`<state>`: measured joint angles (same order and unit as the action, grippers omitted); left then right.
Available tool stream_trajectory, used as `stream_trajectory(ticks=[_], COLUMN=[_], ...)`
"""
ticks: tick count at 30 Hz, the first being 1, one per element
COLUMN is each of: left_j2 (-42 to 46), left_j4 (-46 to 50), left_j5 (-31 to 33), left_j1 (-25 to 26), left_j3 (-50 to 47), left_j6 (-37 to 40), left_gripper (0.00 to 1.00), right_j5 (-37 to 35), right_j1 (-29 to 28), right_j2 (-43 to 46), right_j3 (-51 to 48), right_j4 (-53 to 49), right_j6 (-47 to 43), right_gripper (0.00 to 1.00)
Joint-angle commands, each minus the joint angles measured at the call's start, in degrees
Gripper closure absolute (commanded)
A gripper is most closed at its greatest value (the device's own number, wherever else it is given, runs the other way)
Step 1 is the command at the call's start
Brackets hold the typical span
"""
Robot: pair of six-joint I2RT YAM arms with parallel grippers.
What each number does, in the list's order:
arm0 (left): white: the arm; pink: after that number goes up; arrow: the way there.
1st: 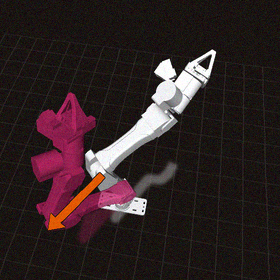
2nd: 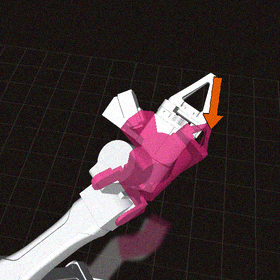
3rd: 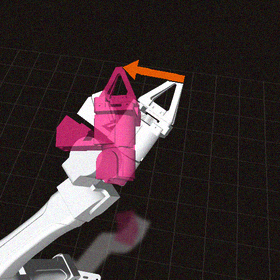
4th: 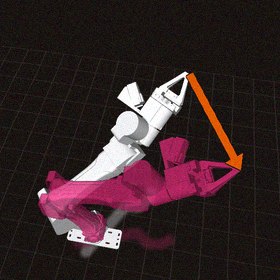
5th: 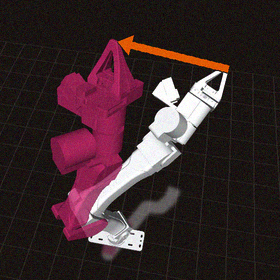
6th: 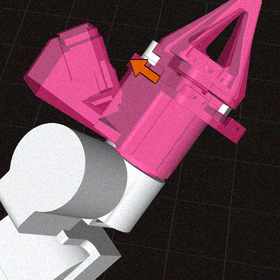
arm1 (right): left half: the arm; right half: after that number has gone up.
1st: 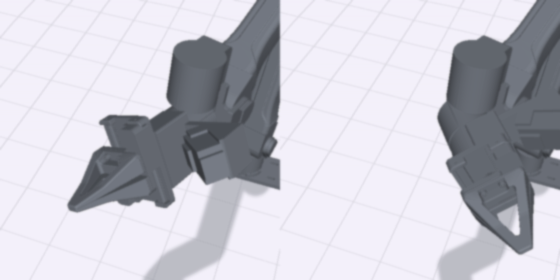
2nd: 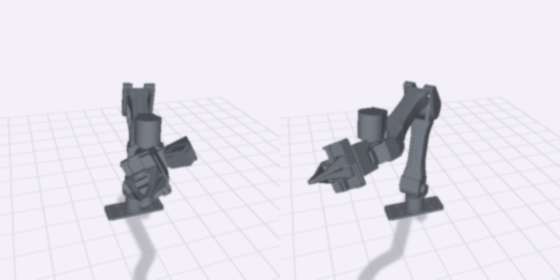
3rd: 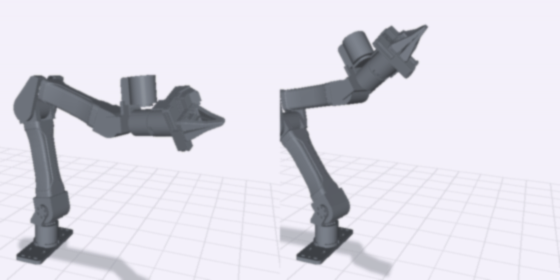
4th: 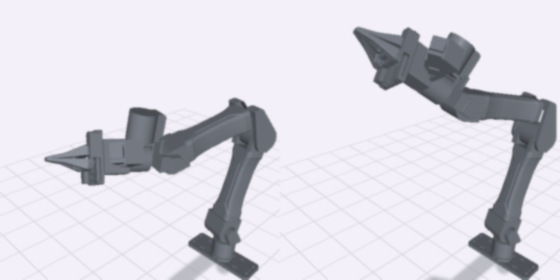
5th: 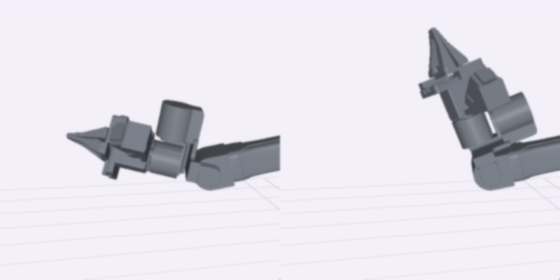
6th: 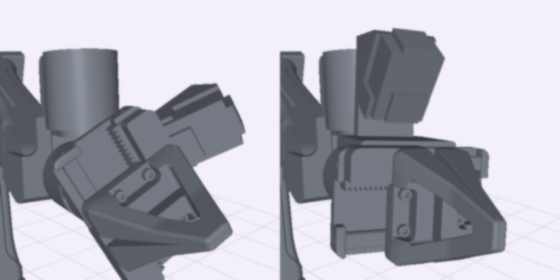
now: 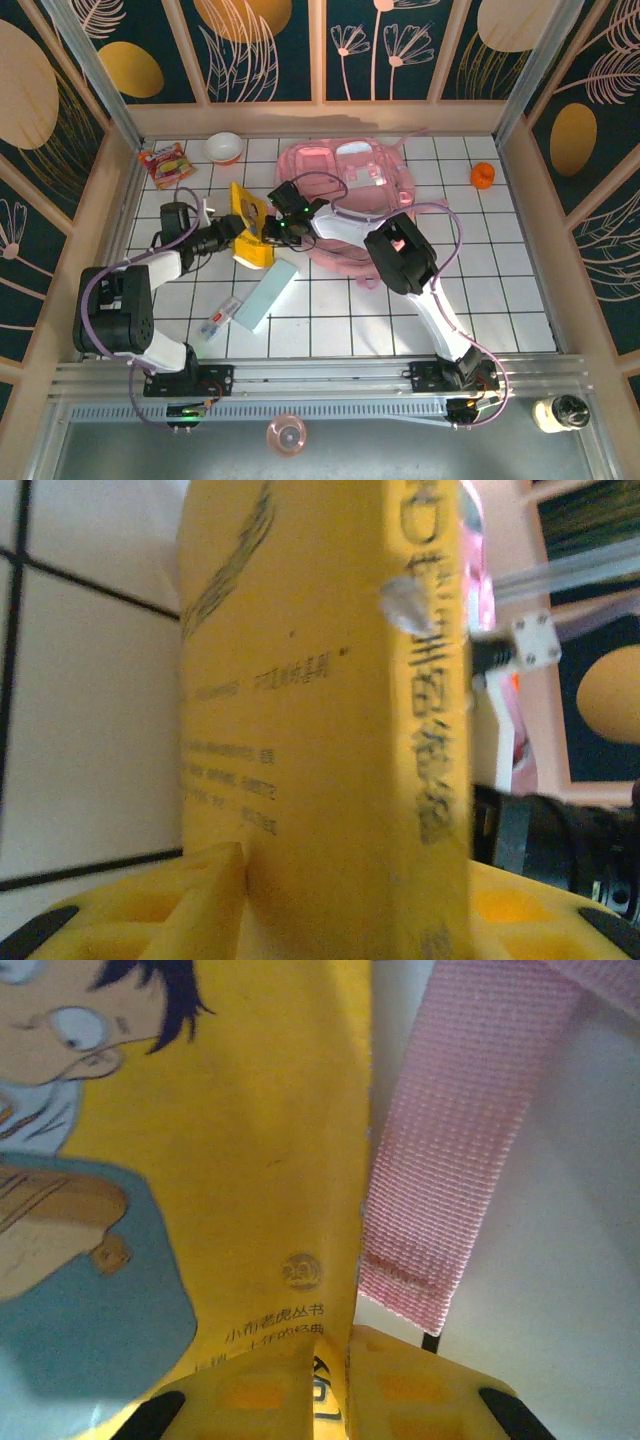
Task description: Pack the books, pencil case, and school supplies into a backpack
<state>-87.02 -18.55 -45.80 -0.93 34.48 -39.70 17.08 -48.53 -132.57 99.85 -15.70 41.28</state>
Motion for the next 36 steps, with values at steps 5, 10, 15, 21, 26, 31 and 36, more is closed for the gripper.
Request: stream_trajectory(ticks=[5,10,15,21,26,31,36], left_j2=[0.7,5.2,11.9,20.8,26.2,27.7,26.1], left_j4=[12.2,20.0,23.9,22.9,17.1,9.0,4.2], left_j5=[3.6,13.2,16.3,10.8,5.1,2.9,3.0], left_j1=[1.5,1.5,1.6,2.1,6.3,11.5,19.7], left_j3=[0.1,3.4,6.2,9.5,12.4,14.1,16.9], left_j6=[3.1,6.0,6.5,5.4,5.3,2.9,5.2], left_gripper=[0.61,0.8,0.98,1.0,1.0,1.0,1.0], right_j5=[1.7,-0.2,-1.5,-4.9,-10.0,-13.5,-15.3], right_j1=[-1.5,-0.9,0.3,1.1,1.6,3.5,7.1], right_j2=[1.9,6.8,14.0,27.0,41.7,56.0,69.1], right_j3=[-2.1,-5.5,-7.8,-14.8,-25.5,-34.2,-40.1], right_j4=[3.3,6.0,8.0,11.2,16.0,18.4,17.5], right_j6=[0.1,0.2,0.0,-1.2,-2.9,-4.9,-8.5], right_gripper=[0.87,0.82,0.71,0.6,0.56,0.53,0.5])
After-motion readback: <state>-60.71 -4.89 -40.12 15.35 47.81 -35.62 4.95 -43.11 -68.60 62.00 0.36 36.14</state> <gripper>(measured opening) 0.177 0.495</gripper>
